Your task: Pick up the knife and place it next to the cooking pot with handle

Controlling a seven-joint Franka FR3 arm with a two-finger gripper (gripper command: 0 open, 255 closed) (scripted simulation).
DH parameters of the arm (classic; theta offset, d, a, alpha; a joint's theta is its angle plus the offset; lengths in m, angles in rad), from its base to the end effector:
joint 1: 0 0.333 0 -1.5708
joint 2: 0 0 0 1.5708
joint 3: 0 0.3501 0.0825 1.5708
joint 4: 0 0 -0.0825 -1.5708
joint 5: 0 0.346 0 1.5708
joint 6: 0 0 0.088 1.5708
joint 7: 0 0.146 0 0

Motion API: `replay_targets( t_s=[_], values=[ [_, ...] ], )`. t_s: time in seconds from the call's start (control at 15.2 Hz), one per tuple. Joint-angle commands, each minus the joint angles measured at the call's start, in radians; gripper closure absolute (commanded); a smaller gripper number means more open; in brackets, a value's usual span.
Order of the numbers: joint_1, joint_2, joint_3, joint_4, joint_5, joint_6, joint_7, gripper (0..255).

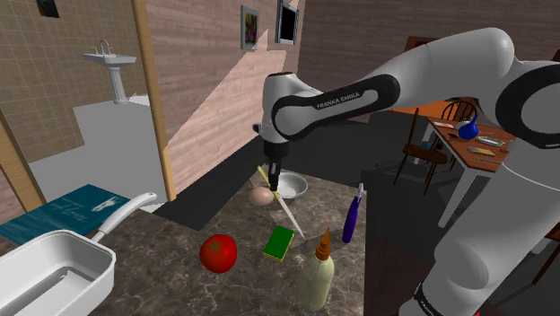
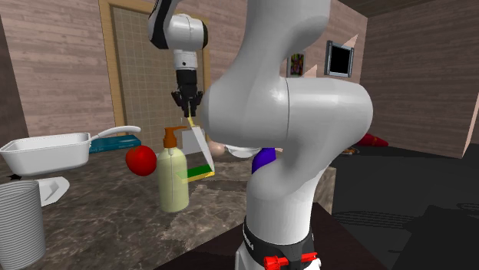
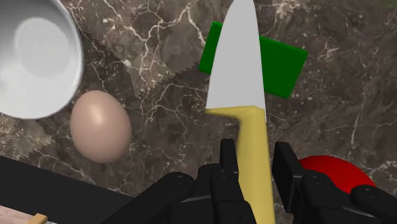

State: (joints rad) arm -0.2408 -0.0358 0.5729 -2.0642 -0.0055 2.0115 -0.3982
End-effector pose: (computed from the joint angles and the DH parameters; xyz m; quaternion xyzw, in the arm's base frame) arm 0.4750 0.1656 0.4566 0.9336 0.3579 -0.0117 0.0118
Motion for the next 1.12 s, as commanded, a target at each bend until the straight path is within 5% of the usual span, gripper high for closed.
replay_targets(
  t_s=[0.0,1.06],
  values=[
    [0.024,-0.011,0.025,-0.012,0.009,0.003,0.046,255],
    [0.218,0.083,0.235,0.077,-0.045,-0.023,0.474,255]
  ],
)
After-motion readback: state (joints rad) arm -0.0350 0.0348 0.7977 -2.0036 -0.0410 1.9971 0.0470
